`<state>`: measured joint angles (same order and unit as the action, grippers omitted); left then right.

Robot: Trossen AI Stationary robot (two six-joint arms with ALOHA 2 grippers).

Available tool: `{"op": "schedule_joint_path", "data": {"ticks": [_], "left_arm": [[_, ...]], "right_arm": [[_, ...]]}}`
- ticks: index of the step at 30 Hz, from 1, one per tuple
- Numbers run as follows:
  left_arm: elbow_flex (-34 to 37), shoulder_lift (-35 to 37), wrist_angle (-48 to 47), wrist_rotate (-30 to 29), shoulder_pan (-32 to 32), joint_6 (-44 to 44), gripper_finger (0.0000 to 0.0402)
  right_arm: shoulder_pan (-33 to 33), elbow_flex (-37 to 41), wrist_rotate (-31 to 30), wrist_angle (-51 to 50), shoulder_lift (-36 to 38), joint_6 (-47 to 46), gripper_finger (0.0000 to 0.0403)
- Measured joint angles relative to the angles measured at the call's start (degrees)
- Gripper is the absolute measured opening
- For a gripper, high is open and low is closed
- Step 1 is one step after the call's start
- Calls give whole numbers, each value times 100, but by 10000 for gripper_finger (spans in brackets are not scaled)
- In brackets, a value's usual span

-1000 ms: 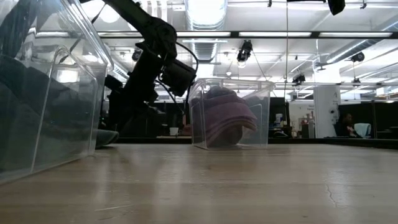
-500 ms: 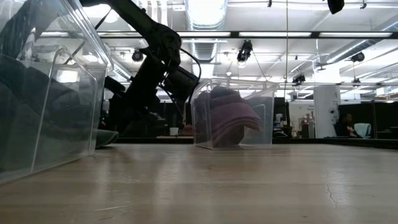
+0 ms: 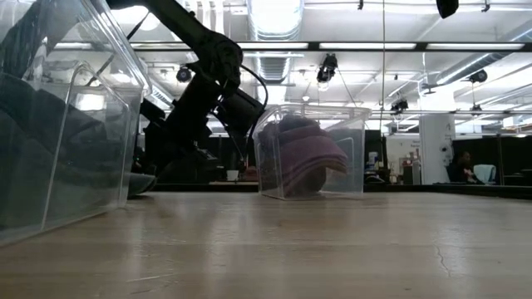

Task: Pick & Place hat
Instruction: Put the green cap into the bottom transparent bin

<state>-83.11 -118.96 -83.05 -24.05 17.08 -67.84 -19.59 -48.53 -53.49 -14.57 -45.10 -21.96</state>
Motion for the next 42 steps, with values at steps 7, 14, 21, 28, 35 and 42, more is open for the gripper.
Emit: {"op": "schedule_joint_path", "data": {"ticks": [7, 14, 21, 28, 35, 42], "left_arm": [[-15, 33, 2, 59, -4, -248, 131], [6, 441, -73, -161, -54, -549, 131], [9, 653, -130, -401, -46, -447, 131], [34, 304, -188, -193, -30, -264, 131], [67, 295, -207, -331, 17, -196, 131], [127, 248, -138, -279, 77, -170, 131]], "right_arm": [[0, 0, 2, 0, 2, 9, 43], [0, 0, 2, 2, 2, 5, 43], [0, 0, 2, 17, 2, 9, 43], [-2, 0, 154, 39, 2, -10, 43], [-2, 0, 170, 39, 2, -9, 43], [-2, 0, 168, 38, 2, 11, 43]]}}
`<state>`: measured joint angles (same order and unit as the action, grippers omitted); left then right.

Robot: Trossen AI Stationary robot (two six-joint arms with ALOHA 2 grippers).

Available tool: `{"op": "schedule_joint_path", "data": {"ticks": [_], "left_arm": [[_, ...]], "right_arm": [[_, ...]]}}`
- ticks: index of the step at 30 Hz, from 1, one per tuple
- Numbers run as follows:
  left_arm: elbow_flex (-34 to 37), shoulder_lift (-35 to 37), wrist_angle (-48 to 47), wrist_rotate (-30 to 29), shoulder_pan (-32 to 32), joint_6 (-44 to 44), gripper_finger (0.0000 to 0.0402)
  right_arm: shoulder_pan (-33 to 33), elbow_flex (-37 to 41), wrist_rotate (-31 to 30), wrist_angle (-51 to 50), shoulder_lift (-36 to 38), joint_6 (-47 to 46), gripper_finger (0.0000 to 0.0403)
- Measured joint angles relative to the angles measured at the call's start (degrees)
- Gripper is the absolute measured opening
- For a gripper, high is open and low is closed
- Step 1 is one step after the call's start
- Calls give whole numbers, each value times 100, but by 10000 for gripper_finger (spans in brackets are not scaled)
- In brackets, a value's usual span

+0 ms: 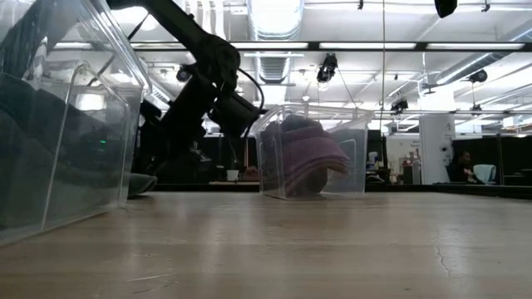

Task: Pick & Place hat
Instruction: Put the green cap into the bottom transparent bin

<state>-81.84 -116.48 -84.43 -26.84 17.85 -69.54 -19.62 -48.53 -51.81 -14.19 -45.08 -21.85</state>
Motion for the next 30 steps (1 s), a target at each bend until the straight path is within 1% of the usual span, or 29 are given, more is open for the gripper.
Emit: {"op": "schedule_joint_path", "data": {"ticks": [8, 14, 19, 24, 30], "left_arm": [[-19, -282, -84, 154, 13, -35, 131], [-362, -243, -471, 177, 3, -216, 131], [-568, -241, -433, 172, -89, -209, 131], [-461, -275, -243, 236, -69, -100, 131], [-424, -509, -155, 375, -61, 9, 131]], "right_arm": [[0, 0, 78, 1, 0, 0, 43], [0, 0, 116, -3, 0, -10, 43], [0, 0, 131, -5, 0, 0, 43], [0, 0, 129, -9, 0, 2, 43], [0, 0, 129, -9, 0, 109, 43]]}}
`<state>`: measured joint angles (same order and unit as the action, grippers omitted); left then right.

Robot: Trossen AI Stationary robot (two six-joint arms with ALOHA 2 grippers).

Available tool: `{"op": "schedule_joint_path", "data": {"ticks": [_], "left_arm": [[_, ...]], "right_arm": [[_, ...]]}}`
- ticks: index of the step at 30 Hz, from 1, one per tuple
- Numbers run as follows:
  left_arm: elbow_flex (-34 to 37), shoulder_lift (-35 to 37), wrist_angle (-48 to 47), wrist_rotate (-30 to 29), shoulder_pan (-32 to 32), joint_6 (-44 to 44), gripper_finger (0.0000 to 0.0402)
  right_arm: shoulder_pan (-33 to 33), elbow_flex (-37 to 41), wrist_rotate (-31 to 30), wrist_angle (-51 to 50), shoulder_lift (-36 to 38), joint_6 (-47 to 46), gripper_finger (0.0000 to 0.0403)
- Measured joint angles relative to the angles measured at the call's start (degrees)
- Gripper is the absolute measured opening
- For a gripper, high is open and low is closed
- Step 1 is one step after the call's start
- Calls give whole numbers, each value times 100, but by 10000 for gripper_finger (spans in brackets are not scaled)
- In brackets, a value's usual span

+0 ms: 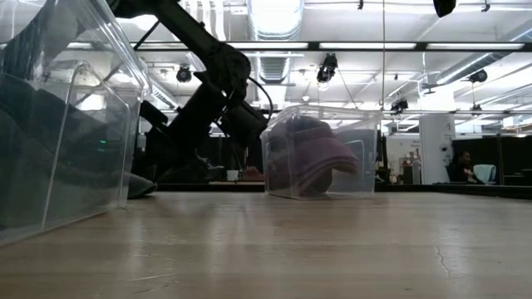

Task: Pick & Place hat
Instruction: Put the green cap into the bottom transparent bin

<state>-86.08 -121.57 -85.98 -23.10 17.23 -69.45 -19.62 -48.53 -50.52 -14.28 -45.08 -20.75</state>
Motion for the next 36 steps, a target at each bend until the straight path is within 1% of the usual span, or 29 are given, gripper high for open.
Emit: {"op": "schedule_joint_path", "data": {"ticks": [9, 13, 19, 27, 36], "left_arm": [[-189, -42, -1, 162, -9, 1, 131], [-176, -78, -4, 76, -9, 74, 131], [-74, -310, -255, 41, 22, 60, 131], [-74, -324, -355, -116, 33, 13, 131], [-5, -322, -249, -352, 39, 63, 131]], "right_arm": [[0, 0, 0, 0, 0, 0, 43], [1, 0, -2, 2, 0, 0, 43], [2, 0, -2, 4, 0, -2, 43], [2, 0, -4, 9, 0, 105, 43], [2, 0, -4, 9, 0, 105, 43]]}}
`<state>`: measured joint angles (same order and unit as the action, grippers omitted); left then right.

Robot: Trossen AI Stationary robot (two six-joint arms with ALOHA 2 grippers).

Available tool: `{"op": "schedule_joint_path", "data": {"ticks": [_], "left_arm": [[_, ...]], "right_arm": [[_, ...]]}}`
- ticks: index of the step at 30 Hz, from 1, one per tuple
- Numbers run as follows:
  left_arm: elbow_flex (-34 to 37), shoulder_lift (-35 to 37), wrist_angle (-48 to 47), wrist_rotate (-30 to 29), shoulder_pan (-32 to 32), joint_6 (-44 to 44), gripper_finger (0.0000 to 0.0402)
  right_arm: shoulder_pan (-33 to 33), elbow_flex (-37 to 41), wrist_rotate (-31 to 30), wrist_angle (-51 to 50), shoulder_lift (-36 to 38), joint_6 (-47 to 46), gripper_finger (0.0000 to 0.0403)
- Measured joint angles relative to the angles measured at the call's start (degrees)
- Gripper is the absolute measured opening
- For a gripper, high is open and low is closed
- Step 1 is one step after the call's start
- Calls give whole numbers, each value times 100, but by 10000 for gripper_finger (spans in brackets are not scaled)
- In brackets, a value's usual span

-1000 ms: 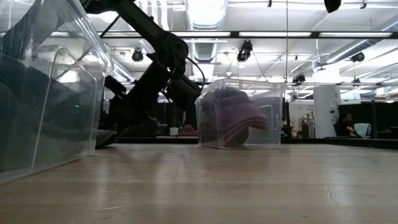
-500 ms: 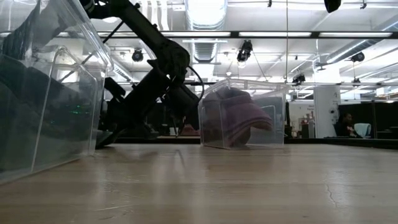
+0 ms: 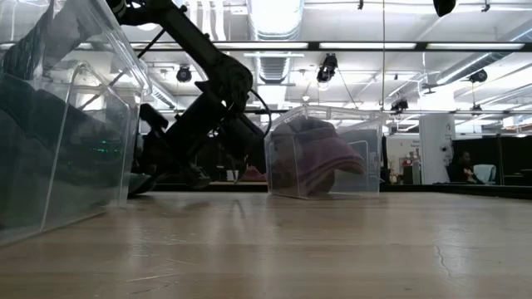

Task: Pick & Place hat
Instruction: Put the green cap into the bottom transparent bin

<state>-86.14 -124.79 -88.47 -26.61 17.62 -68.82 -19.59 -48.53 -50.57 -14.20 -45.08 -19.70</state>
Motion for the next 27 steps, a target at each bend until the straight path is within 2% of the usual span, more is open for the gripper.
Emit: {"op": "schedule_joint_path", "data": {"ticks": [10, 16, 27], "left_arm": [[337, 8, 211, -72, -5, 168, 131], [379, 11, 271, -444, -8, 140, 131], [394, 11, 267, -591, -8, 149, 131]], "right_arm": [[0, 0, 0, 0, 0, 37, 43], [0, 0, 0, 0, 0, 39, 43], [0, 0, 0, 0, 0, 24, 43]]}}
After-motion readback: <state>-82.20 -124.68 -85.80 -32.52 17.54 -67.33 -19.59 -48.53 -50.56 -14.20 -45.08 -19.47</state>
